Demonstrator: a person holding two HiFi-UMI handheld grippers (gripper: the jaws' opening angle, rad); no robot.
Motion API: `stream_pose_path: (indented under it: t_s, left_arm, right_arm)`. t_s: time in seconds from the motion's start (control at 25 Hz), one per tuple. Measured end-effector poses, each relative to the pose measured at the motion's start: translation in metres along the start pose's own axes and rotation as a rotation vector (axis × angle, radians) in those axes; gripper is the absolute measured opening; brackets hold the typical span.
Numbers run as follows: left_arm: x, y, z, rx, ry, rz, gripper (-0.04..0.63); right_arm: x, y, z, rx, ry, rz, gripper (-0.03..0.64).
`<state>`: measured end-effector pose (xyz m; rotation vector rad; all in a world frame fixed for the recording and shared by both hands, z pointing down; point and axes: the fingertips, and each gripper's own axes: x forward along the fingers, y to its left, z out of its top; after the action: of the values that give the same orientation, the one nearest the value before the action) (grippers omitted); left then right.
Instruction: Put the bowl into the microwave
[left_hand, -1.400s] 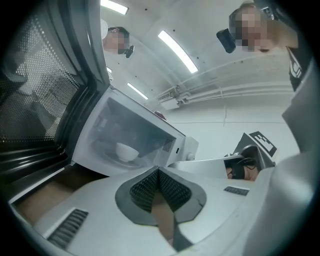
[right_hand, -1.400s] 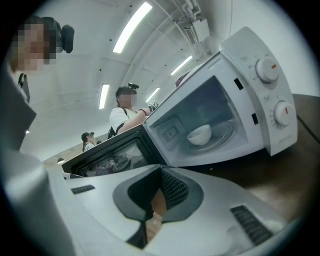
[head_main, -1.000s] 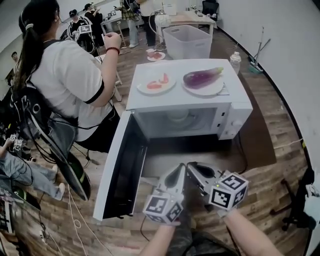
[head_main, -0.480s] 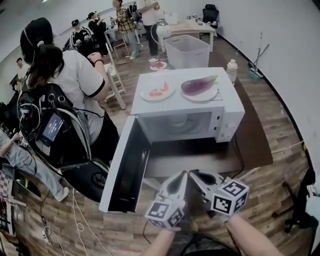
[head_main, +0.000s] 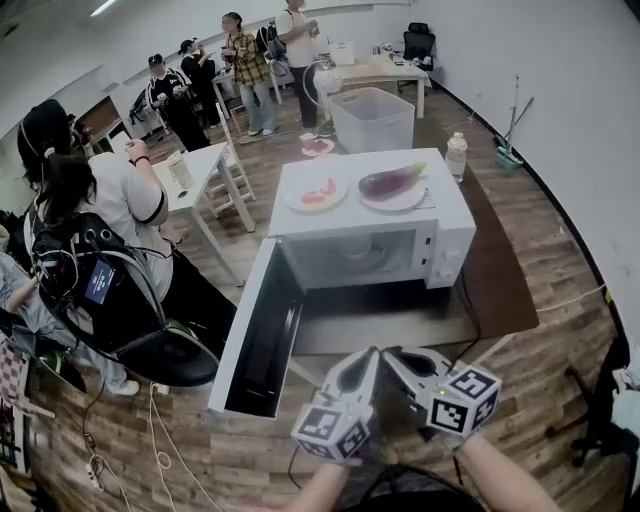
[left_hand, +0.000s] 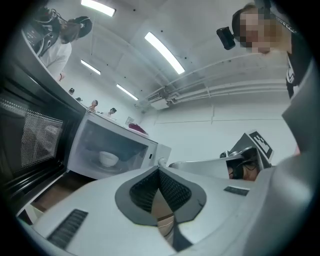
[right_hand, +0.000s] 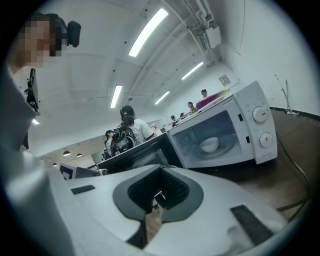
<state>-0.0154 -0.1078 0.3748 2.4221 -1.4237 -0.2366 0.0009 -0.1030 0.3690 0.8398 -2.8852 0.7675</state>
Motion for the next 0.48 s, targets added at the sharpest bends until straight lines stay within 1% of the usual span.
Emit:
stream_pose_path:
  t_s: [0.28,0.48]
  left_arm:
    - [-0.013,-0.017,0.008,0.029,0.007,-0.004,0.0]
    - [-0.023,-0.031,0.022,0.052,-0.007,-0.017,0.0]
  right_arm:
    - [-0.015,0.016,0.004,-0.014,-0.032,-0.016,0.002]
    - [-0.027,0.032,0.014,-0.019,-0.056,-0.008,0.002]
